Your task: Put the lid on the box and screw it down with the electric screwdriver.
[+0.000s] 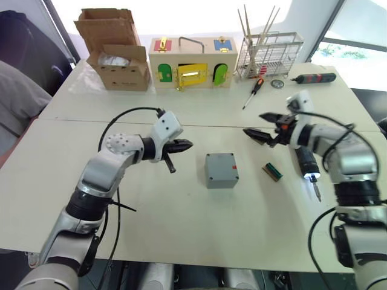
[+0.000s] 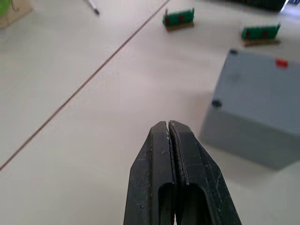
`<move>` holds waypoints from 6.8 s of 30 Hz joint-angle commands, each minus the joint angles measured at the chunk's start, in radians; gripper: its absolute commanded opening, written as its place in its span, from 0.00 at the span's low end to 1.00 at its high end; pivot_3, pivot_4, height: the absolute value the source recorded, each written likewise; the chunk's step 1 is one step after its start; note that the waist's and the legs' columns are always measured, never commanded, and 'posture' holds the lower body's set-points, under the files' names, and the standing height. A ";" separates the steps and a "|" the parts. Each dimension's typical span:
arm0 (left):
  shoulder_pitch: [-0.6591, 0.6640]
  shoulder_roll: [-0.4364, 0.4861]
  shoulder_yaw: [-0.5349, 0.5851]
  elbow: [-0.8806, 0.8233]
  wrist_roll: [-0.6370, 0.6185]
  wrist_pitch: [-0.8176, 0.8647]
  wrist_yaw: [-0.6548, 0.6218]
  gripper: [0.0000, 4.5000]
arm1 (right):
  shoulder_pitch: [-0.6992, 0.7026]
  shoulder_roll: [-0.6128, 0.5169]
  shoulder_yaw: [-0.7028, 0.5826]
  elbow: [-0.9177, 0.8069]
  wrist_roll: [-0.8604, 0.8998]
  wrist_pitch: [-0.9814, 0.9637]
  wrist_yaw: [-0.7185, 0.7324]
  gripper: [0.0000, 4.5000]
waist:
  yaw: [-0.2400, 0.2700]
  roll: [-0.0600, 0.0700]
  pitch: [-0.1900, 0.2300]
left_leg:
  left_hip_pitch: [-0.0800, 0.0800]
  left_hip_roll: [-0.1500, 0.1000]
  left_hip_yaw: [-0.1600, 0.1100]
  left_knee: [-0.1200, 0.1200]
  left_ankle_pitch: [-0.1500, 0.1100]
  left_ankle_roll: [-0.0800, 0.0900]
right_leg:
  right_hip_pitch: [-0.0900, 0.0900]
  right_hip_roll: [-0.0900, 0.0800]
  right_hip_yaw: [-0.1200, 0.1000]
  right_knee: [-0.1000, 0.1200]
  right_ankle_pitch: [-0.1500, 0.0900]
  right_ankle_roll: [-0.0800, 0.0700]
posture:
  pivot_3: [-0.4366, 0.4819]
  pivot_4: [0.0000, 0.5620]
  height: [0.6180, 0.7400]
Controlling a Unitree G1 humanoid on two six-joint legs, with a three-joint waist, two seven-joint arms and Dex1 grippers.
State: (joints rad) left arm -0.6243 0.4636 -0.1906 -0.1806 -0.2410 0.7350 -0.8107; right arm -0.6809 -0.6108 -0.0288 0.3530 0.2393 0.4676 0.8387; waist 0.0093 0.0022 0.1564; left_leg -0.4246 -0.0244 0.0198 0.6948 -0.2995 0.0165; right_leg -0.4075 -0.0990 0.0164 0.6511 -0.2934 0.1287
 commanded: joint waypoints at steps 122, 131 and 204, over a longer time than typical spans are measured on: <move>0.169 0.125 0.002 -0.282 -0.221 0.168 0.044 0.00 | 0.283 0.005 0.021 -0.540 0.262 0.228 -0.047 0.01 | -0.019 0.000 0.000 | 0.003 0.001 -0.002 -0.004 0.000 -0.001 | 0.001 0.000 0.000 -0.001 0.000 0.000 | 0.48 0.27 1.00; 0.167 0.125 0.002 -0.281 -0.220 0.164 0.044 0.00 | 0.283 0.006 0.025 -0.540 0.255 0.228 -0.043 0.01 | -0.019 0.000 0.000 | 0.003 0.001 -0.001 -0.004 0.000 -0.001 | 0.001 0.000 0.000 -0.001 0.000 0.000 | 0.48 0.27 1.00; 0.123 -0.078 -0.188 -0.303 -0.117 0.048 0.178 0.00 | -0.494 -0.181 0.549 0.834 -0.516 0.431 0.525 0.39 | -0.021 -0.001 -0.001 | 0.011 0.001 0.003 -0.009 0.002 -0.003 | 0.005 0.000 0.002 -0.004 0.000 0.000 | 0.48 0.27 1.00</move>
State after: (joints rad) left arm -0.5025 0.3893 -0.3784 -0.4715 -0.3638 0.8011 -0.6297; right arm -1.2106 -0.8039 0.5228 1.1767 -0.2694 0.9046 1.3468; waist -0.0118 0.0011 0.1554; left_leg -0.4128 -0.0232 0.0224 0.6857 -0.2980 0.0132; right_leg -0.4019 -0.0989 0.0186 0.6475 -0.2934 0.1287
